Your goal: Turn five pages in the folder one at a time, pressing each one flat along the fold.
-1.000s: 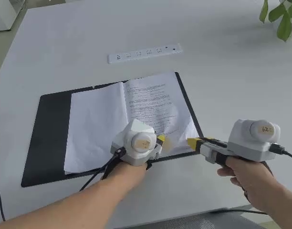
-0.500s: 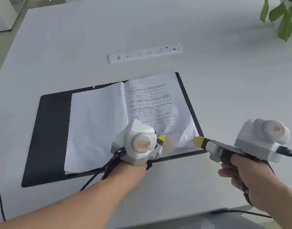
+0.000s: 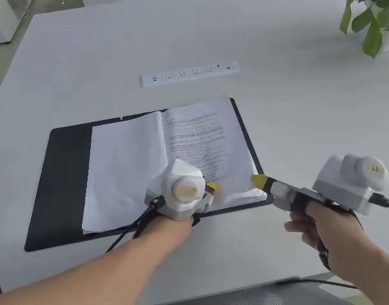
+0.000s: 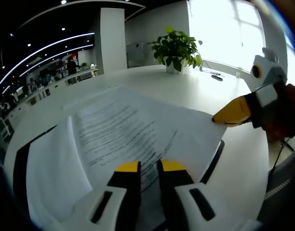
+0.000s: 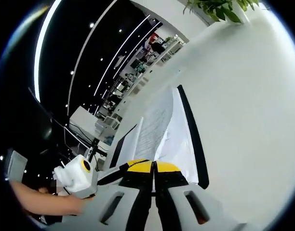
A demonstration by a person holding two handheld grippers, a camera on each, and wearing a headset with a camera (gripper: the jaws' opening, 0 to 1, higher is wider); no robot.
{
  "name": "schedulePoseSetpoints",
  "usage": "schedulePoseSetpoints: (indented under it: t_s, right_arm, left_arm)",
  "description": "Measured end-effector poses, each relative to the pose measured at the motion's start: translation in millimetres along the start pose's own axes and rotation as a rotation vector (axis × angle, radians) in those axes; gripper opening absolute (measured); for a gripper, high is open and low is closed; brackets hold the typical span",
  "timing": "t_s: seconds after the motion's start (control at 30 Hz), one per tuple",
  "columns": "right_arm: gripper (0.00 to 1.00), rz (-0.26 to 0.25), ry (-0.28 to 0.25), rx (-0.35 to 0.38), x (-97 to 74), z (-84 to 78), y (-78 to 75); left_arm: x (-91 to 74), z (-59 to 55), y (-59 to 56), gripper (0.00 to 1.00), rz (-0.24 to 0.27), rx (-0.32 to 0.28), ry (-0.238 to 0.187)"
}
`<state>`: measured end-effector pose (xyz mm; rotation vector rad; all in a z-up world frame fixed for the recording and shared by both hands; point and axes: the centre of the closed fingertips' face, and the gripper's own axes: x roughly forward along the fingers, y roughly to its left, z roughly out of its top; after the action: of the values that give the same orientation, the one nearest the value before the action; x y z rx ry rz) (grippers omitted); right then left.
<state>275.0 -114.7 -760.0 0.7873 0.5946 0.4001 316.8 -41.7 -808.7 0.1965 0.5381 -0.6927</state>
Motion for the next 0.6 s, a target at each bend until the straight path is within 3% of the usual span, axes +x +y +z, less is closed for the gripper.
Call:
schedulePoseSetpoints:
  t_s: [0.3, 0.6]
  right_arm:
    - [0.00, 0.096, -0.010, -0.013, 1.3, 2.6, 36.6]
    - [0.00, 0.214, -0.016, -0.011, 5.9, 1.3, 81.1]
  left_arm:
    - [-17.1, -1.9, 9.7, 0.13, 0.002, -0.018, 0.031]
    - [-55.2, 5.1, 27.6, 0.15, 0.017, -0.027, -0.008]
